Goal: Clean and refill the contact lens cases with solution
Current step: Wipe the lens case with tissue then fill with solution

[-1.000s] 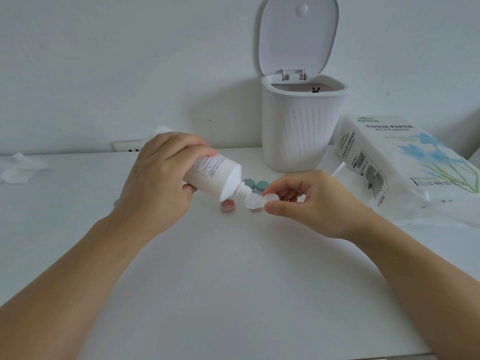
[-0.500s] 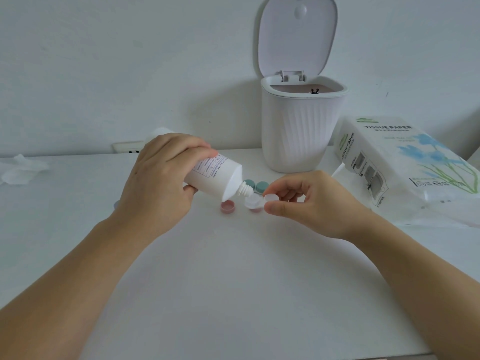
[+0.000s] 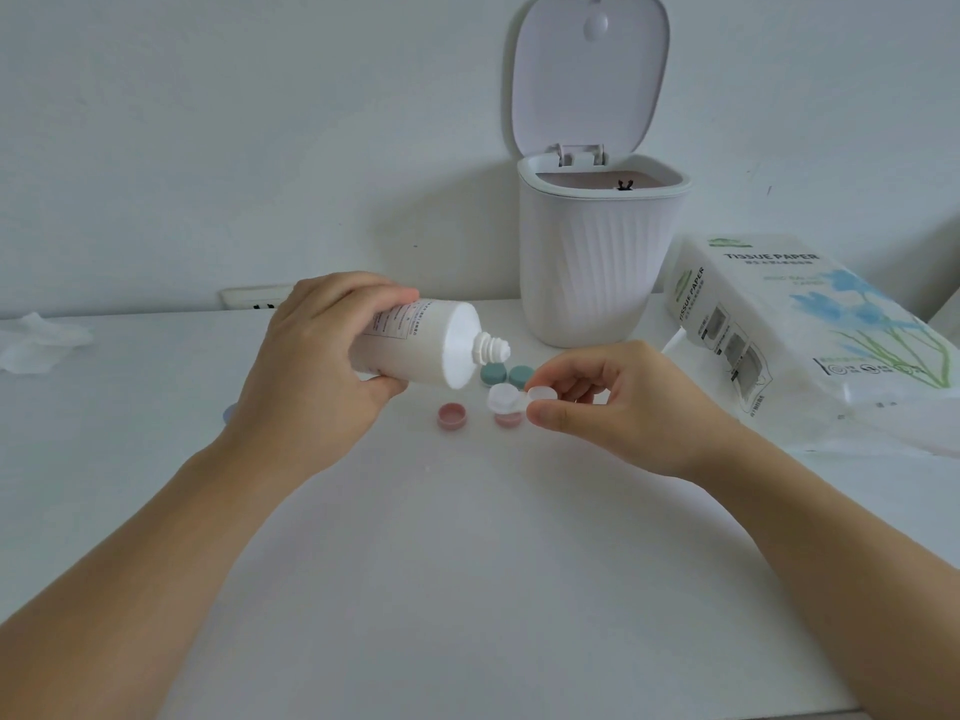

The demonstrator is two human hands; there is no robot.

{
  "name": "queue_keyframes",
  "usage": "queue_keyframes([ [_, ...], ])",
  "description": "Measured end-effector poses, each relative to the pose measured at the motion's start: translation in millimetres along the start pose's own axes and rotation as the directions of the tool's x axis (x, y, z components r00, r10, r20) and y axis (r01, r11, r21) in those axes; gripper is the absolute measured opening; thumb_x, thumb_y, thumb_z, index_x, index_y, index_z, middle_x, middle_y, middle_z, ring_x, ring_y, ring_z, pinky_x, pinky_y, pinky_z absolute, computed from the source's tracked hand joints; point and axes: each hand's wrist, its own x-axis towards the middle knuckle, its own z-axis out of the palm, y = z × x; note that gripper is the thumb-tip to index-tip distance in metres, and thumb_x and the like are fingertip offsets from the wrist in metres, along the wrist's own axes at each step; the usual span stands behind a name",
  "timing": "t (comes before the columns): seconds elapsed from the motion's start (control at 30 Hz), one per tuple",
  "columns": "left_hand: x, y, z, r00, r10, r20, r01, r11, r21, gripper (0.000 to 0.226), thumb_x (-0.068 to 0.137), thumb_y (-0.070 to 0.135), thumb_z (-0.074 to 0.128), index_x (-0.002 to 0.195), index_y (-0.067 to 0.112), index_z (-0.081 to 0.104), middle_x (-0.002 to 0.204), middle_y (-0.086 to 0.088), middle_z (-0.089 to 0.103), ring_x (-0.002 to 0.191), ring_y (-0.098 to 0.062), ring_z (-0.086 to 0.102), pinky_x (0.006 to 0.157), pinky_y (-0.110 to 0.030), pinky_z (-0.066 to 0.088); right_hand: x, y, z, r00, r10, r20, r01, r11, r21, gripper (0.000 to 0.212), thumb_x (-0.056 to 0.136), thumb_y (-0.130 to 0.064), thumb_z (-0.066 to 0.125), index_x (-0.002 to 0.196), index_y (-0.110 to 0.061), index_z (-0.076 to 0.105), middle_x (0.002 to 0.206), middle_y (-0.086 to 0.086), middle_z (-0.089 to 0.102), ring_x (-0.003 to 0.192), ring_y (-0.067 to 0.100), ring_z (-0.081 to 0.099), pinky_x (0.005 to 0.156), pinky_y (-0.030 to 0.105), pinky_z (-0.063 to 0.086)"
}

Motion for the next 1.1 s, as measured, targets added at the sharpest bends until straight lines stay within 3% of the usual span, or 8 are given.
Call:
queue_keyframes([
  [0.17, -1.1, -0.6, -2.5, 0.991, -0.135, 0.013, 0.135, 0.982, -0.128, 0.070, 0.063, 0.009, 0.093, 0.124, 0.026, 0.064, 0.118, 0.017, 0.059, 0.114, -0.009, 0.053, 0.096, -0.014, 0.037, 1.0, 1.5, -1.3, 1.000, 0.001, -0.009, -0.001, 1.000, -0.016, 0.028, 0.069, -0.058, 0.068, 0.086, -0.038, 0.076, 0.081, -0.007, 0.073, 0.073, 0.013, 0.063, 0.073, 0.030, 0.051],
  [0.27, -1.3, -2.8, -2.7, 0.967, -0.255, -0.017, 0.243, 0.939, -0.245, 0.068, 0.066, 0.018, 0.091, 0.122, 0.040, 0.060, 0.117, 0.028, 0.060, 0.111, 0.014, 0.050, 0.088, 0.001, 0.033, 1.3, 2.1, -1.0, 1.000, 0.004, -0.012, -0.004, 1.000, -0.004, 0.023, 0.070, -0.055, 0.068, 0.086, -0.041, 0.077, 0.080, -0.011, 0.074, 0.072, 0.007, 0.062, 0.074, 0.027, 0.052],
  [0.4, 0.4, -4.3, -0.6, 0.921, -0.389, -0.011, 0.361, 0.864, -0.351, 0.067, 0.066, 0.026, 0.093, 0.123, 0.038, 0.061, 0.114, 0.032, 0.064, 0.108, 0.020, 0.053, 0.096, -0.012, 0.039, 1.3, 1.0, 0.1, 1.000, -0.018, -0.017, 0.018, 1.000, -0.001, 0.020, 0.070, -0.055, 0.069, 0.088, -0.050, 0.075, 0.081, -0.018, 0.075, 0.080, 0.011, 0.067, 0.075, 0.021, 0.052],
  [0.5, 1.7, -3.6, 2.4, 0.890, -0.456, 0.024, 0.422, 0.801, -0.425, 0.067, 0.061, 0.038, 0.089, 0.123, 0.032, 0.064, 0.115, 0.022, 0.070, 0.110, 0.004, 0.061, 0.099, -0.028, 0.048, 1.8, 3.5, -1.4, 0.999, -0.010, -0.040, 0.011, 1.000, 0.015, 0.021, 0.069, -0.054, 0.072, 0.090, -0.054, 0.074, 0.082, -0.020, 0.074, 0.077, 0.002, 0.068, 0.073, 0.010, 0.050],
  [0.6, 2.4, -4.0, 5.7, 0.864, -0.500, 0.049, 0.466, 0.760, -0.453, 0.064, 0.061, 0.042, 0.085, 0.121, 0.033, 0.066, 0.114, 0.018, 0.071, 0.109, -0.010, 0.065, 0.099, -0.039, 0.052, 2.1, 7.9, -3.3, 0.999, 0.000, -0.052, 0.002, 0.999, 0.045, 0.017, 0.079, -0.036, 0.079, 0.093, -0.046, 0.075, 0.081, -0.021, 0.074, 0.075, -0.003, 0.067, 0.073, 0.006, 0.049],
  [0.7, 2.3, -5.6, 8.8, 0.850, -0.521, 0.076, 0.489, 0.730, -0.477, 0.060, 0.064, 0.037, 0.088, 0.120, 0.034, 0.067, 0.112, 0.019, 0.073, 0.105, -0.007, 0.067, 0.095, -0.038, 0.054, 2.3, 7.5, -3.9, 0.998, -0.015, -0.054, 0.017, 0.999, 0.046, 0.020, 0.082, -0.029, 0.080, 0.095, -0.044, 0.075, 0.080, -0.022, 0.073, 0.074, -0.004, 0.066, 0.073, 0.007, 0.049],
  [0.97, 2.6, -10.9, 12.9, 0.833, -0.543, 0.111, 0.512, 0.677, -0.530, 0.049, 0.077, 0.022, 0.087, 0.120, 0.031, 0.068, 0.112, 0.019, 0.074, 0.106, 0.000, 0.068, 0.096, -0.037, 0.055, 3.5, 3.7, -3.1, 0.997, -0.044, -0.069, 0.049, 0.996, 0.078, 0.024, 0.069, -0.049, 0.075, 0.093, -0.045, 0.074, 0.082, -0.020, 0.075, 0.076, -0.003, 0.068, 0.075, 0.008, 0.050],
  [1.1, 3.3, -6.7, 12.1, 0.839, -0.537, 0.090, 0.489, 0.670, -0.559, 0.064, 0.078, 0.015, 0.086, 0.133, 0.030, 0.059, 0.120, 0.014, 0.072, 0.112, -0.004, 0.067, 0.101, -0.041, 0.053, 3.1, 3.0, -3.1, 0.997, -0.039, -0.069, 0.044, 0.996, 0.076, 0.023, 0.069, -0.051, 0.076, 0.092, -0.046, 0.074, 0.081, -0.019, 0.075, 0.075, -0.003, 0.067, 0.075, 0.008, 0.050],
])
